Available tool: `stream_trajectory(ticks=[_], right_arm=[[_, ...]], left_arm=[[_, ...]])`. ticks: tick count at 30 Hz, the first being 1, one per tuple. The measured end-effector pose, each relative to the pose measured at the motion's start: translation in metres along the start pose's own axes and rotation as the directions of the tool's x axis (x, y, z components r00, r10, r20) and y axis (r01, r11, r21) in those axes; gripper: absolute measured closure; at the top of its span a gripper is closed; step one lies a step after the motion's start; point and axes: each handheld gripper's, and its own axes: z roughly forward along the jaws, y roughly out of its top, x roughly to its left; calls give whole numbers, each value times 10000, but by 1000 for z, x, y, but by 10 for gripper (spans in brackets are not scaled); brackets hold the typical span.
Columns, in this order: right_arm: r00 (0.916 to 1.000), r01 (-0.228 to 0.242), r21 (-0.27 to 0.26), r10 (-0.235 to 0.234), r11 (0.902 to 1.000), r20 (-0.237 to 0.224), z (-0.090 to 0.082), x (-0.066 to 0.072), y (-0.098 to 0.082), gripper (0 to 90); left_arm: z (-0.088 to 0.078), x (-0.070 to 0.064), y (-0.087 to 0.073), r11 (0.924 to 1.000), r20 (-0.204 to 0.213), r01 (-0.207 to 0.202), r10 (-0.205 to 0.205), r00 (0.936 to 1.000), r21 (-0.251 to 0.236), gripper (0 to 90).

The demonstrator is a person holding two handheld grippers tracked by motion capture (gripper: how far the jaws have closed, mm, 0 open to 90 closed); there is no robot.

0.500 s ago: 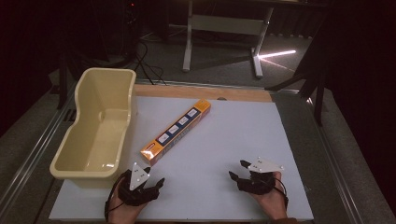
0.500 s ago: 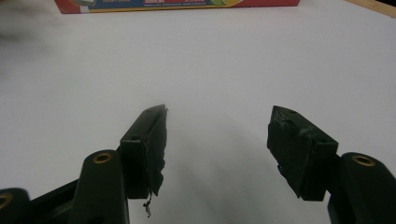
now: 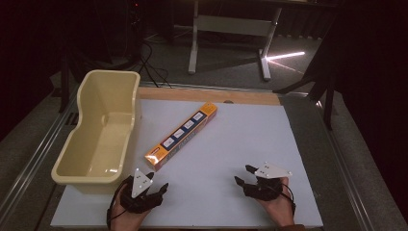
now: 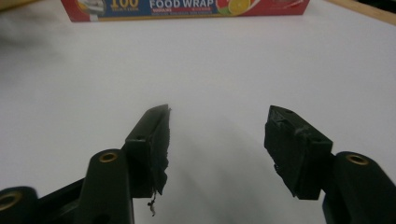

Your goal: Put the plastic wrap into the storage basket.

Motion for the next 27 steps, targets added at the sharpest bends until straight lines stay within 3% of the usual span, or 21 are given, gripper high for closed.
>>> stream_trajectory(ticks=[3, 10, 19, 23, 27], right_arm=[[9999, -9, -205, 6, 9998, -132, 0, 6, 4, 424], [9965, 725, -270, -735, 9970, -393, 13, 28, 23, 470], [9942, 651, -446, -686, 9969, -827, 43, 35, 49, 541], [9900, 544, -506, -605, 9972, -1271, 63, 41, 67, 614], [9837, 788, -527, -862, 9955, -1580, 75, 48, 80, 683]], left_arm=[[0, -1, -1, 10000, 48, -50, 50, 10000, 28, 383], [-1, 0, 0, 10000, 81, -67, 68, 9999, -51, 384], [-6, -1, 1, 9997, 187, -114, 118, 9998, -224, 368], [-8, -1, 1, 9995, 243, -101, 109, 9996, -315, 366], [-10, -1, 1, 9992, 259, -130, 140, 9996, -391, 366]])
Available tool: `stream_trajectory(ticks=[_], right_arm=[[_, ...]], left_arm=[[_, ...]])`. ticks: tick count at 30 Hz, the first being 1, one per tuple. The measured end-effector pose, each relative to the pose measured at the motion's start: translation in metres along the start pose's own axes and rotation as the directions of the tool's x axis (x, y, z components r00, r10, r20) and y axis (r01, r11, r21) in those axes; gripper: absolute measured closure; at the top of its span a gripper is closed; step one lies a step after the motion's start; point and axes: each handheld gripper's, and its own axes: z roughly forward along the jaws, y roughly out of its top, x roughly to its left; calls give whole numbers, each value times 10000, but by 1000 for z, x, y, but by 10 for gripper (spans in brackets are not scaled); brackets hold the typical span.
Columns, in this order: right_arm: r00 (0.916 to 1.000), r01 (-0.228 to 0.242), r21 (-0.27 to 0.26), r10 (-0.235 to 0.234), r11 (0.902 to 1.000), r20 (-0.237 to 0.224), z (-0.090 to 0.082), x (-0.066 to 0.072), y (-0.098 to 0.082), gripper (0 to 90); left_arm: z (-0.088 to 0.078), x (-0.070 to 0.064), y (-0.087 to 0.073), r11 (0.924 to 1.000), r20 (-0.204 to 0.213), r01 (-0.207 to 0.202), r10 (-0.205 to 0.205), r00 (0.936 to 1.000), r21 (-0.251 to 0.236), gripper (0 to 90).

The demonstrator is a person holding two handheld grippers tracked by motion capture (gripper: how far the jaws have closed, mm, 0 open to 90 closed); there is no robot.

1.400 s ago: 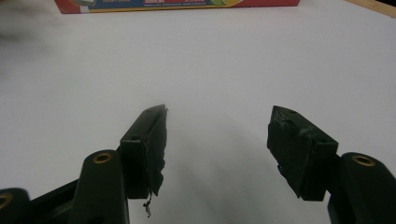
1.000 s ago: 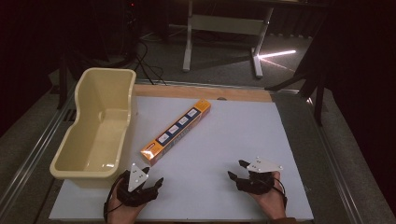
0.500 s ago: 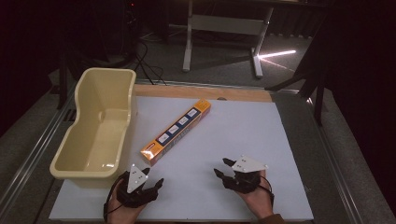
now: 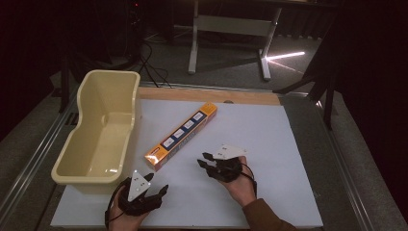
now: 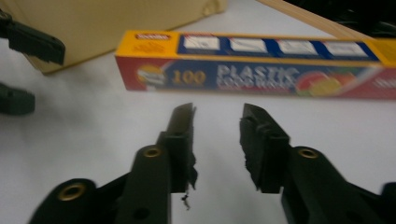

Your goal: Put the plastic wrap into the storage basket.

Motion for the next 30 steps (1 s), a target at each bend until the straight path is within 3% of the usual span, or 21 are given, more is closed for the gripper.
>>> stream_trajectory(ticks=[5, 13, 22, 30], right_arm=[[9976, 336, -36, -338, 9994, -612, 26, 6, 24, 803], [9930, 172, 157, -152, 9997, -1170, 59, 11, 48, 893], [9907, 241, 374, -189, 9990, -1347, 91, 18, 60, 897], [9863, -144, 622, 244, 9980, -1630, 120, 26, 64, 897]], left_arm=[[-3, 0, 0, 9999, 134, -109, 110, 9999, -78, 358], [-6, -1, 1, 9993, 223, -209, 216, 9995, -314, 356], [-8, -2, 1, 9986, 267, -274, 287, 9992, -463, 355], [-11, -3, 2, 9975, 368, -311, 335, 9988, -638, 355]])
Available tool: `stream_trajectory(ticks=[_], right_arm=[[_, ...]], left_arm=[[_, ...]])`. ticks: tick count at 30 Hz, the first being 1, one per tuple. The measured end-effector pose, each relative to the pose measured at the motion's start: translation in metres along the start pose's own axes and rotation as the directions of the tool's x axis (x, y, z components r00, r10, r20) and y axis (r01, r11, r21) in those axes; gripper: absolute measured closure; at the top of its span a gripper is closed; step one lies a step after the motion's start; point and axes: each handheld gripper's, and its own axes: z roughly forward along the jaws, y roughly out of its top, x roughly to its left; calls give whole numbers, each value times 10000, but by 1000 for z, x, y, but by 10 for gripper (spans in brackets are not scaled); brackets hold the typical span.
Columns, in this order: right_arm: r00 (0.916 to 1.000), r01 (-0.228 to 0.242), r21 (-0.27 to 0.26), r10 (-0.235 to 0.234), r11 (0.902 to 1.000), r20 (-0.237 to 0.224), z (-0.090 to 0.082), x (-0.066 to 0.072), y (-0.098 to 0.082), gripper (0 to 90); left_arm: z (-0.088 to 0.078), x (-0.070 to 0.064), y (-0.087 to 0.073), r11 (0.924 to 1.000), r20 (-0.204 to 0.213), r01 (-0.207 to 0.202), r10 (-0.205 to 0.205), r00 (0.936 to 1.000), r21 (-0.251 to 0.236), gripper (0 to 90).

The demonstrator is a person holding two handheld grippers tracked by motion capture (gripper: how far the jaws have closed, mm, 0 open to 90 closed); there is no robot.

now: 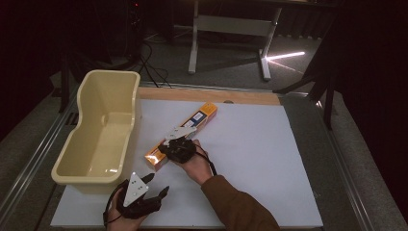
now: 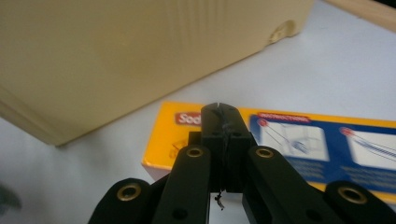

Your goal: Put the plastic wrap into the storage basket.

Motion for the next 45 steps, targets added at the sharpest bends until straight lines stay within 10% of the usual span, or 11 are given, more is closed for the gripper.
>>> stream_trajectory(ticks=[26, 33, 45], right_arm=[[9988, 172, 1449, -102, 9893, -489, 63, 23, 28, 897], [9932, 1159, 2530, -1137, 9605, -234, 56, 33, 34, 900], [9904, 1381, 3481, -1306, 9272, -450, 27, 33, 21, 900]], left_arm=[[-8, 1, -2, 9999, -3, -59, 59, 10000, -92, 356], [-10, 2, -2, 9999, -62, -38, 37, 10000, -137, 357], [-10, 1, -2, 9999, -65, -45, 44, 10000, -136, 358]])
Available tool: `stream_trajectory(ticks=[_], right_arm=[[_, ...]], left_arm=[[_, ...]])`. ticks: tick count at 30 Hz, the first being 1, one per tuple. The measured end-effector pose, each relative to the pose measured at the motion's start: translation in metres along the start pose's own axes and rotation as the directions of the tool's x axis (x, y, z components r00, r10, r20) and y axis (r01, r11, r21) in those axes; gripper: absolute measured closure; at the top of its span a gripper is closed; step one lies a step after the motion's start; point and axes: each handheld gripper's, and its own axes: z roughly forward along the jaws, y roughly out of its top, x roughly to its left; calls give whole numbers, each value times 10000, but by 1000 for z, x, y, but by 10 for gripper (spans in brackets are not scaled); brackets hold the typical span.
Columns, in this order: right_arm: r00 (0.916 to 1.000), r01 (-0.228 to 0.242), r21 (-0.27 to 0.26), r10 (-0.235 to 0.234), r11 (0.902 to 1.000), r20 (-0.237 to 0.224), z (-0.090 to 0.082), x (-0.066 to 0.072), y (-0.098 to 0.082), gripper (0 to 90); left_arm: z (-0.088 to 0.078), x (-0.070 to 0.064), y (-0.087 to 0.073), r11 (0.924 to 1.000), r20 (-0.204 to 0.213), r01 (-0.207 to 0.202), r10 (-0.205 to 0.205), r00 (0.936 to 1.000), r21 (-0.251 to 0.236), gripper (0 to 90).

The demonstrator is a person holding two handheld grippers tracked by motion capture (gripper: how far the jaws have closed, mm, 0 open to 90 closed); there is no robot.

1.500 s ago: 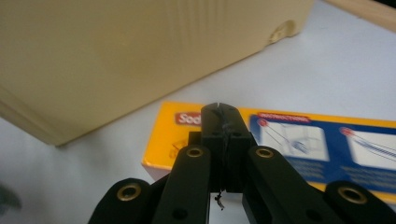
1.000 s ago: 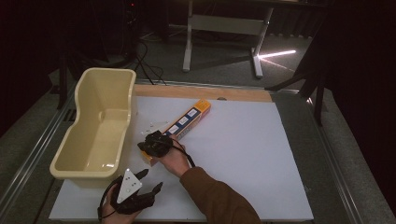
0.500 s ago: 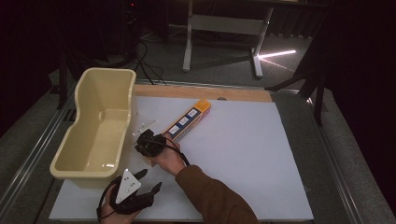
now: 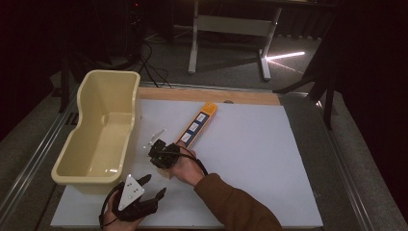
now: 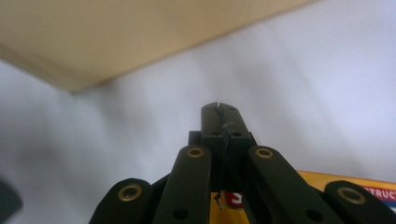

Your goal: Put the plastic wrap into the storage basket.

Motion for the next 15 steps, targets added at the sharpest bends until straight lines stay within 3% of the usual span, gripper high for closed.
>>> stream_trajectory(ticks=[4, 9, 10, 15], right_arm=[[9985, -529, 62, 530, 9986, -162, -9, -8, -16, 900], [9986, -527, 238, 525, 9983, 94, -24, -10, -37, 900], [9989, -440, 323, 434, 9985, 196, -32, -10, -48, 900], [9984, -528, 419, 518, 9977, 241, -47, -12, -70, 900]], left_arm=[[1, 0, 0, 10000, -6, 15, -15, 10000, 57, 358], [2, 0, 0, 10000, -18, 30, -29, 10000, 70, 358], [2, 0, 0, 10000, -13, 13, -13, 10000, 89, 358], [3, -2, 0, 9999, -7, -12, 12, 10000, 140, 359]])
